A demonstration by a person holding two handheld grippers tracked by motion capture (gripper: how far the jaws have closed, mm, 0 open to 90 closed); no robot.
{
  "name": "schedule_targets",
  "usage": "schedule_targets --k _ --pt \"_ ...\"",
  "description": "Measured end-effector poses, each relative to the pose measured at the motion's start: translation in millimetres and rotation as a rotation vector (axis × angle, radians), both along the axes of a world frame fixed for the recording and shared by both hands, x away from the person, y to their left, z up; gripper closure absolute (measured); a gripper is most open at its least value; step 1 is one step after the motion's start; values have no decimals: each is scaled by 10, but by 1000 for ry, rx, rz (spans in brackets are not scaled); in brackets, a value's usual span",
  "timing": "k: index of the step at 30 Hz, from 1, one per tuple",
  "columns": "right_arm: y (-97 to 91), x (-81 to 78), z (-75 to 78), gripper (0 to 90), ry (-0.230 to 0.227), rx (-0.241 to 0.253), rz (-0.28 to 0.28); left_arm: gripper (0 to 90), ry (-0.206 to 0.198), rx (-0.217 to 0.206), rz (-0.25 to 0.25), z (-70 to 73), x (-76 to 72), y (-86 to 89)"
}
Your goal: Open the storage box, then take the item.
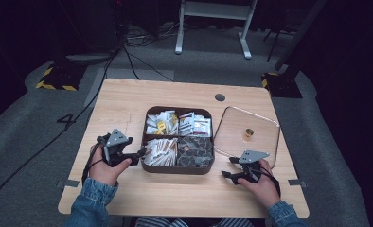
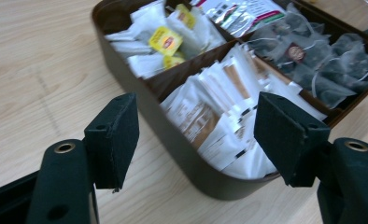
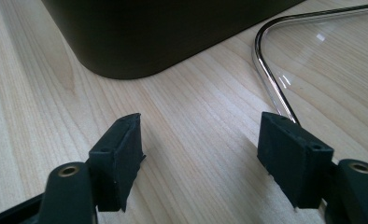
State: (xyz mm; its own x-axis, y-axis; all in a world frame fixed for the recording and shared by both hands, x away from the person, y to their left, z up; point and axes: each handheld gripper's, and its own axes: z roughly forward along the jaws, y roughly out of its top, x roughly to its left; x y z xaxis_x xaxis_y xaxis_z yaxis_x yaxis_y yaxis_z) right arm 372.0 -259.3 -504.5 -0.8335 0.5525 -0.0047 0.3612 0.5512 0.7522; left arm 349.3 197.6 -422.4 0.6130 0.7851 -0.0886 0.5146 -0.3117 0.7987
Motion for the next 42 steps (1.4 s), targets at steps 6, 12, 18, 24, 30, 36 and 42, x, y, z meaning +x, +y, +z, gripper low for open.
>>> schedule_targets --k 6,12,18,24,30,36,42 --pt "-3 -4 1 332 1 3 9 468 96 44 -81 -62 110 -221" --pt "-4 -6 1 344 1 4 14 445 81 137 -60 -196 215 -349" --pt "-5 -9 1 354 -1 6 19 612 63 254 -40 -318 299 -471" --pt "-6 -9 1 362 -1 6 22 750 76 248 -15 -332 338 -444" --pt "-7 -11 1 369 -1 8 28 851 106 238 -18 -352 345 -425" --pt "-7 -11 2 370 0 9 31 871 93 180 -27 -369 332 -354" --pt "-9 -9 2 371 2 10 31 889 60 36 -63 -265 303 -222"
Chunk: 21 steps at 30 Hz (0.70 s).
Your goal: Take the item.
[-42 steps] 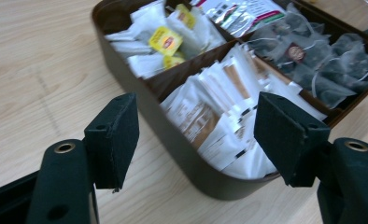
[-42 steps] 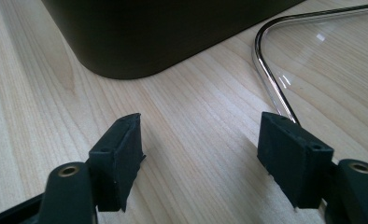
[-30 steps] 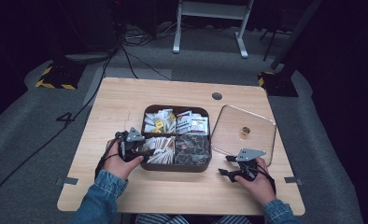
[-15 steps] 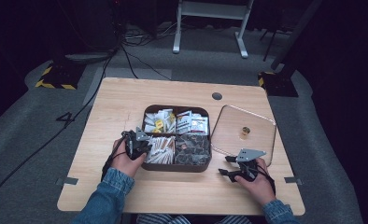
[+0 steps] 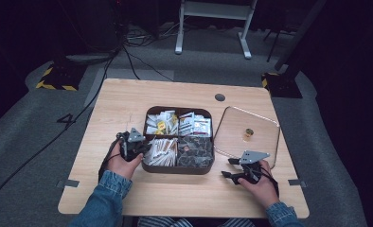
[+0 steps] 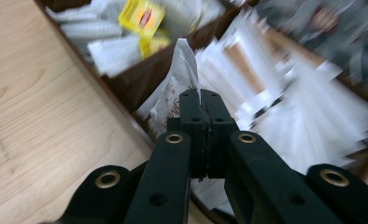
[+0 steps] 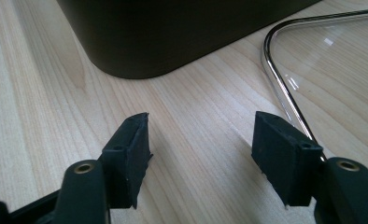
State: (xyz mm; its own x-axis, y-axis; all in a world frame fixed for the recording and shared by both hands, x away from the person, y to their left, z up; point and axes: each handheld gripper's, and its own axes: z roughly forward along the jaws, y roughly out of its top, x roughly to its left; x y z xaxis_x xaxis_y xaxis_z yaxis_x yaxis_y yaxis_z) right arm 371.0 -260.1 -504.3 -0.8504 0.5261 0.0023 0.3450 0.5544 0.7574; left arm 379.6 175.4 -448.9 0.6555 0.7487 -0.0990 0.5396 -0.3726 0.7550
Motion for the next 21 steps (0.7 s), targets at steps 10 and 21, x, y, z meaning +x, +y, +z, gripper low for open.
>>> schedule_targets --k 10,21 --pt "2 -3 0 370 -2 -2 0 891 -26 -128 -89 251 -127 55" --pt "2 -3 0 370 -3 -2 -1 891 -39 -227 -172 477 -261 30"
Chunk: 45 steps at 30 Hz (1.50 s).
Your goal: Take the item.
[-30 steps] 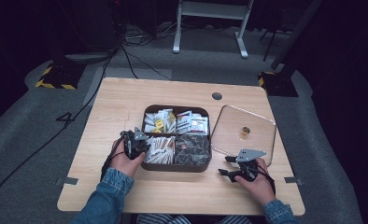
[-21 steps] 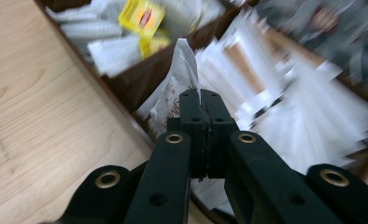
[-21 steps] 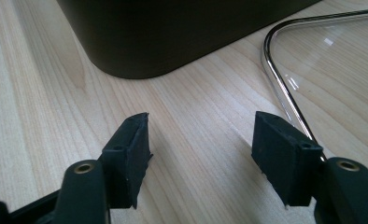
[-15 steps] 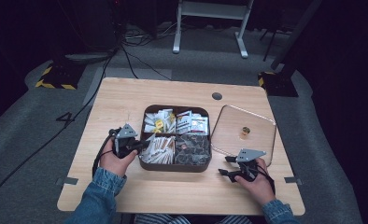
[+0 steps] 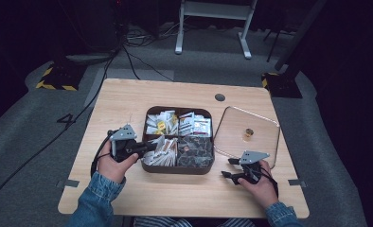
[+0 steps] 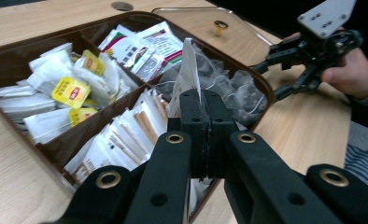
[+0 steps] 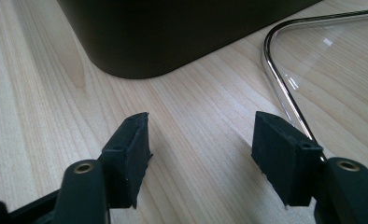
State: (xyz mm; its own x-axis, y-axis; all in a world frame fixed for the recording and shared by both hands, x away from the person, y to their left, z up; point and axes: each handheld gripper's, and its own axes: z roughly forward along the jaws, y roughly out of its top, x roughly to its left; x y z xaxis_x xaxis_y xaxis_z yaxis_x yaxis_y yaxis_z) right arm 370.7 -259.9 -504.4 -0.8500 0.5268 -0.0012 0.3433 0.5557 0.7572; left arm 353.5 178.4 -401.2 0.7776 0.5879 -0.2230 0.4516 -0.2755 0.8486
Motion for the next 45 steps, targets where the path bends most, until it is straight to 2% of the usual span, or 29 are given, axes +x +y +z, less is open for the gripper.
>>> schedule_targets --k 5,8,14,18,20,28,32,36,45 --pt "0 0 0 370 1 0 0 891 -26 -13 -18 60 -54 -53" --pt "0 0 0 370 0 0 0 891 -38 -2 -37 97 -89 -96" --pt "0 2 0 370 0 0 -3 890 -25 -5 -82 123 -125 -190" --pt "0 2 0 370 0 0 -3 890 -30 18 -132 124 -173 -314" --pt "0 2 0 370 0 0 -3 890 -37 51 -150 109 -194 -393" --pt "-1 2 0 370 0 0 -3 889 -24 64 -255 85 -322 -671" --pt "0 2 0 370 0 0 -3 888 -5 73 -303 67 -353 -752" --pt "0 2 0 370 0 0 -3 888 6 100 -334 17 -365 -818" --pt "0 2 0 370 0 0 -3 888 57 120 -387 -173 -381 -997"
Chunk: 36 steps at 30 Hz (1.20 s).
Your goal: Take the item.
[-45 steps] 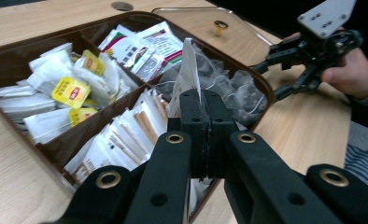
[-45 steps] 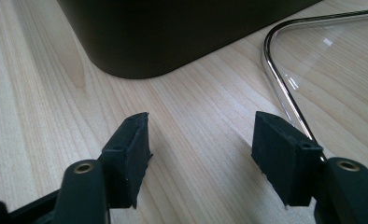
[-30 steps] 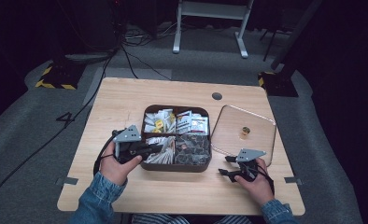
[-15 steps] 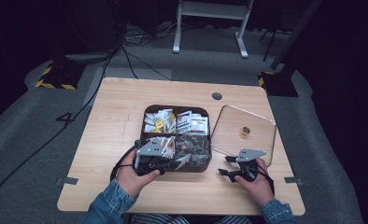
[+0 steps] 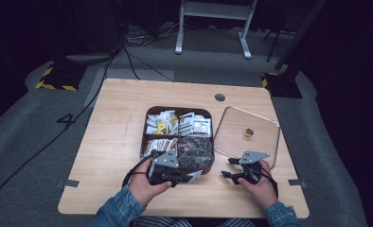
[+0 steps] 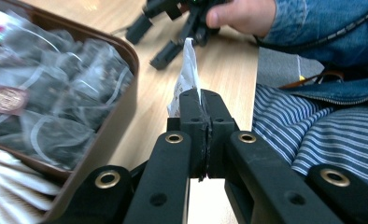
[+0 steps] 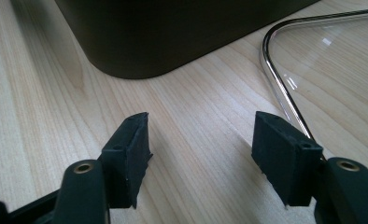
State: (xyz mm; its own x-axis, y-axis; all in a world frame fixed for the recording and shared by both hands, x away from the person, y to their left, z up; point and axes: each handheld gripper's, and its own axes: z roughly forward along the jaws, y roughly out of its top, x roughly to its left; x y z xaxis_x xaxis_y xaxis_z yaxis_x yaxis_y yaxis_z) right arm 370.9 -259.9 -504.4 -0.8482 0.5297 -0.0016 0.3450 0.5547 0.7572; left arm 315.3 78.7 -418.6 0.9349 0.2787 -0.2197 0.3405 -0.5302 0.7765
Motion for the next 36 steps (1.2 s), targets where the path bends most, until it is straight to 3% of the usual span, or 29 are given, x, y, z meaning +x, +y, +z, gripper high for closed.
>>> schedule_targets --k 11,20,24,30,36 --pt "0 0 0 370 0 0 0 887 57 92 -35 -300 30 -174" --pt "0 0 0 370 0 0 0 883 -10 183 -35 -381 9 -266" --pt "0 0 0 370 0 0 0 879 -4 191 -48 -406 -3 -289" --pt "0 0 0 370 0 0 0 876 52 176 -52 -467 19 -298" --pt "0 0 0 370 0 0 0 859 66 185 -73 -498 5 -333"
